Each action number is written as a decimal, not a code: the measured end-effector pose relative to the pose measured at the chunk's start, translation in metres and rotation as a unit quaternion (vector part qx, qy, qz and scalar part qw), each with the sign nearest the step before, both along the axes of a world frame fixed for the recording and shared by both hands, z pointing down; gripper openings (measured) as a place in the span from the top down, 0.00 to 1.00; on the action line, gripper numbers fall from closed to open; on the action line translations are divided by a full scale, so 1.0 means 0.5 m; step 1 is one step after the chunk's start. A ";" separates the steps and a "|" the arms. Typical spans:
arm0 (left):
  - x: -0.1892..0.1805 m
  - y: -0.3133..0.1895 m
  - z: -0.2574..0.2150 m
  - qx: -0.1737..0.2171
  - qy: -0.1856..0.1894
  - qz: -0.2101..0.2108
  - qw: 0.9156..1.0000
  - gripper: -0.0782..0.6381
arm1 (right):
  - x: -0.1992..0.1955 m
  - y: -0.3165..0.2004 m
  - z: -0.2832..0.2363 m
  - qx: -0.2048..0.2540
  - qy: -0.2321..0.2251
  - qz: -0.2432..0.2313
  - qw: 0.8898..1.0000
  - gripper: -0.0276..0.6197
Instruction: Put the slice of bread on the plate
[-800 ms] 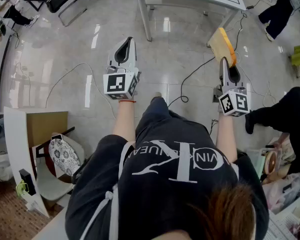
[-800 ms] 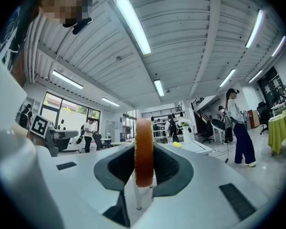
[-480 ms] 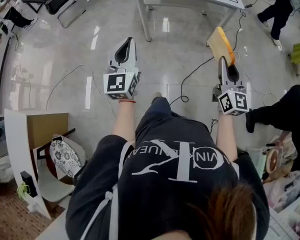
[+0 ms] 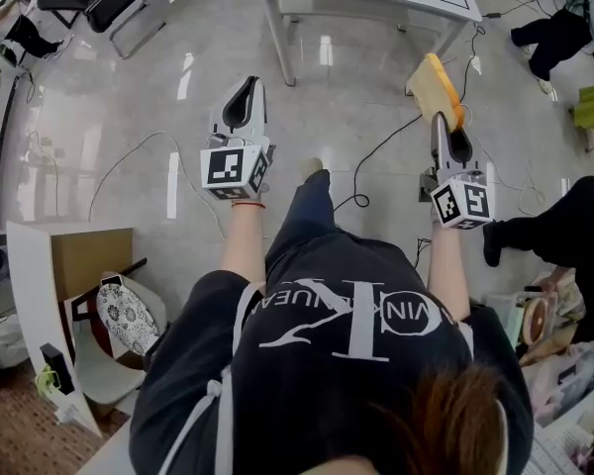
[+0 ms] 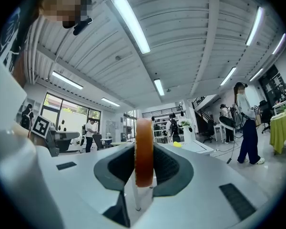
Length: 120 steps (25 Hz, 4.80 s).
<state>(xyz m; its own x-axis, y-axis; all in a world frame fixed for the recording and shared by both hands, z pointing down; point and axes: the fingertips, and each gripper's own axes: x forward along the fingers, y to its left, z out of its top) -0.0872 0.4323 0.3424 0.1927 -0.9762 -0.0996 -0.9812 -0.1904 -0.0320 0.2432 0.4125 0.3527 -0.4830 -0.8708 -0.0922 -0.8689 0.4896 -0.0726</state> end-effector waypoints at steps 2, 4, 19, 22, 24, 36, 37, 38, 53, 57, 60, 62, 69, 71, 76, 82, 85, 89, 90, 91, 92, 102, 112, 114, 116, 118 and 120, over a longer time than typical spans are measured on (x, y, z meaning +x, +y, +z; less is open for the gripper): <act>-0.001 -0.035 0.006 -0.003 0.001 -0.002 1.000 0.89 | 0.000 -0.030 0.009 -0.005 0.001 -0.003 1.000 0.82; 0.003 -0.079 0.009 -0.005 -0.001 -0.001 1.000 0.89 | -0.001 -0.068 0.015 -0.007 0.001 -0.007 1.000 0.82; -0.026 -0.442 0.021 -0.037 -0.003 0.017 0.999 0.89 | -0.060 -0.407 0.033 -0.041 -0.001 -0.012 0.999 0.82; -0.046 -0.507 0.026 -0.045 -0.003 0.018 0.999 0.89 | -0.079 -0.464 0.040 -0.049 -0.001 -0.010 0.999 0.82; -0.059 -0.552 0.026 -0.045 -0.003 0.020 0.999 0.89 | -0.089 -0.505 0.043 -0.053 -0.002 -0.006 0.999 0.82; -0.133 -0.753 0.042 -0.047 0.003 0.029 0.998 0.89 | -0.175 -0.703 0.057 -0.057 -0.008 -0.001 0.998 0.82; -0.138 -0.762 0.046 -0.048 0.006 0.029 0.998 0.89 | -0.183 -0.711 0.057 -0.057 -0.009 -0.003 0.998 0.82; -0.140 -0.770 0.050 -0.049 0.008 0.030 0.998 0.89 | -0.191 -0.715 0.058 -0.057 -0.011 -0.005 0.998 0.82; -0.126 -0.858 0.069 -0.054 0.024 0.053 0.997 0.89 | -0.210 -0.788 0.066 -0.070 -0.004 -0.007 0.998 0.82; -0.113 -0.911 0.075 -0.051 0.022 0.058 0.997 0.89 | -0.204 -0.845 0.074 -0.071 -0.002 -0.009 0.997 0.82; -0.108 -0.957 0.080 -0.056 0.020 0.060 0.996 0.89 | -0.204 -0.893 0.074 -0.075 -0.007 -0.009 0.997 0.82; -0.104 -0.990 0.080 -0.059 0.018 0.062 0.996 0.89 | -0.207 -0.923 0.072 -0.078 -0.010 -0.014 0.997 0.82; -0.083 -1.099 0.079 -0.064 0.002 0.070 0.995 0.89 | -0.214 -1.034 0.079 -0.090 -0.022 -0.030 0.995 0.82; -0.082 -1.129 0.079 -0.066 -0.001 0.070 0.995 0.89 | -0.217 -1.065 0.080 -0.092 -0.028 -0.034 0.995 0.82; -0.075 -1.194 0.088 -0.071 -0.004 0.068 0.995 0.89 | -0.226 -1.136 0.092 -0.109 -0.038 -0.048 0.992 0.82; -0.060 -1.272 0.107 -0.082 -0.004 0.071 0.994 0.89 | -0.243 -1.213 0.108 -0.129 -0.043 -0.069 0.988 0.82; -0.052 -1.312 0.118 -0.086 -0.003 0.070 0.994 0.89 | -0.246 -1.250 0.120 -0.139 -0.049 -0.078 0.986 0.82; -0.037 -1.356 0.131 -0.088 -0.008 0.073 0.993 0.89 | -0.253 -1.291 0.124 -0.153 -0.064 -0.097 0.981 0.82; -0.033 -1.363 0.133 -0.088 -0.010 0.075 0.993 0.89 | -0.256 -1.300 0.124 -0.157 -0.071 -0.102 0.980 0.82; -0.027 -1.370 0.134 -0.088 -0.013 0.077 0.993 0.89 | -0.259 -1.310 0.124 -0.161 -0.079 -0.105 0.978 0.82; -0.021 -1.375 0.135 -0.088 -0.016 0.081 0.993 0.89 | -0.263 -1.319 0.124 -0.166 -0.088 -0.107 0.976 0.82; -0.022 -1.408 0.158 -0.116 -0.037 0.102 0.987 0.89 | -0.317 -1.400 0.146 -0.245 -0.200 -0.092 0.944 0.82; -0.019 -1.460 0.179 -0.133 -0.033 0.140 0.981 0.89 | -0.357 -1.467 0.184 -0.324 -0.291 -0.059 0.898 0.82; -0.018 -1.465 0.184 -0.136 -0.032 0.146 0.979 0.89 | -0.355 -1.473 0.199 -0.336 -0.285 -0.044 0.897 0.82; -0.016 -1.470 0.189 -0.137 -0.034 0.152 0.978 0.89 | -0.348 -1.477 0.213 -0.348 -0.282 -0.030 0.894 0.82; -0.016 -1.474 0.195 -0.140 -0.034 0.155 0.977 0.89 | -0.341 -1.478 0.223 -0.356 -0.279 -0.019 0.892 0.82; -0.017 -1.479 0.198 -0.141 -0.034 0.157 0.977 0.89 | -0.334 -1.481 0.234 -0.365 -0.272 -0.008 0.891 0.81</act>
